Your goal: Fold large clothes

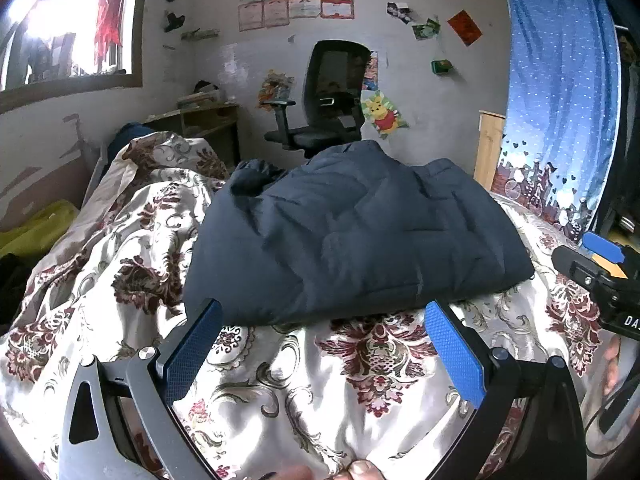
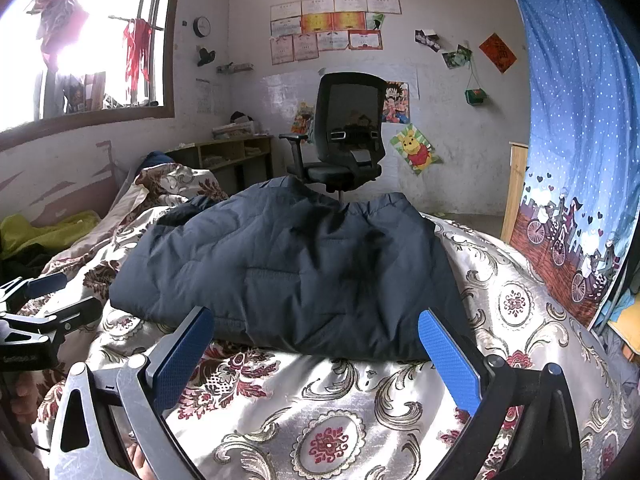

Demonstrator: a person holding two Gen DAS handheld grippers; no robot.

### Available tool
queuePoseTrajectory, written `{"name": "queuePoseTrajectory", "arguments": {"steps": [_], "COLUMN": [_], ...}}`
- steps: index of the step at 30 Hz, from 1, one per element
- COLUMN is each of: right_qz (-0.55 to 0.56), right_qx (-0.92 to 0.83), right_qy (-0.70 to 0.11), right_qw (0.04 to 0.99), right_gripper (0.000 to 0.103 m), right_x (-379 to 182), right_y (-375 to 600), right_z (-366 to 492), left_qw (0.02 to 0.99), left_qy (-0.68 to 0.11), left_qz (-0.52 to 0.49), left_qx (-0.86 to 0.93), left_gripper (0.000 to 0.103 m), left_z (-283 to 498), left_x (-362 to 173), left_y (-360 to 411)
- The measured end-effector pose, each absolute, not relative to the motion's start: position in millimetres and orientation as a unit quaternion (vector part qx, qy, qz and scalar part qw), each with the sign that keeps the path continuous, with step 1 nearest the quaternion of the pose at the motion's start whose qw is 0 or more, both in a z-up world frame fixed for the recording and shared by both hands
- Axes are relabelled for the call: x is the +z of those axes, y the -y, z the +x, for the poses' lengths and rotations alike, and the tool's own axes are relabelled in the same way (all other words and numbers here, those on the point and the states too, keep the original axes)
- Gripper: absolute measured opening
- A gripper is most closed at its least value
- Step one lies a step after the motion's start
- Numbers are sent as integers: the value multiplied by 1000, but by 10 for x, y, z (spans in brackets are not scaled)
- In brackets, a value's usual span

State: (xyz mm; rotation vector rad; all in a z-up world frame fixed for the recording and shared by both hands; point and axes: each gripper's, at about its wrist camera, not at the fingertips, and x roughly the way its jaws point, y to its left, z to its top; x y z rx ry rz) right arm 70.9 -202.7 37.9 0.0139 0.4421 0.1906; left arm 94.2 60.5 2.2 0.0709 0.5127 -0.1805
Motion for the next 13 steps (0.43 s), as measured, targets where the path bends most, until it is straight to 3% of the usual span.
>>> {"name": "queuePoseTrajectory", "arguments": {"steps": [13], "right_qz": [6], "right_qx": [94], "right_qy": [-222], "right_qw": [970], "right_gripper": [103], "right_x": [370], "right_y": [2017], "right_z": [706], "left_qw": [960], "left_qy": [-262], "left_qz": [37], "left_qx": [-91], "left_gripper": [99], "left_z": [989], "left_x": [7], "left_y": [-636]}}
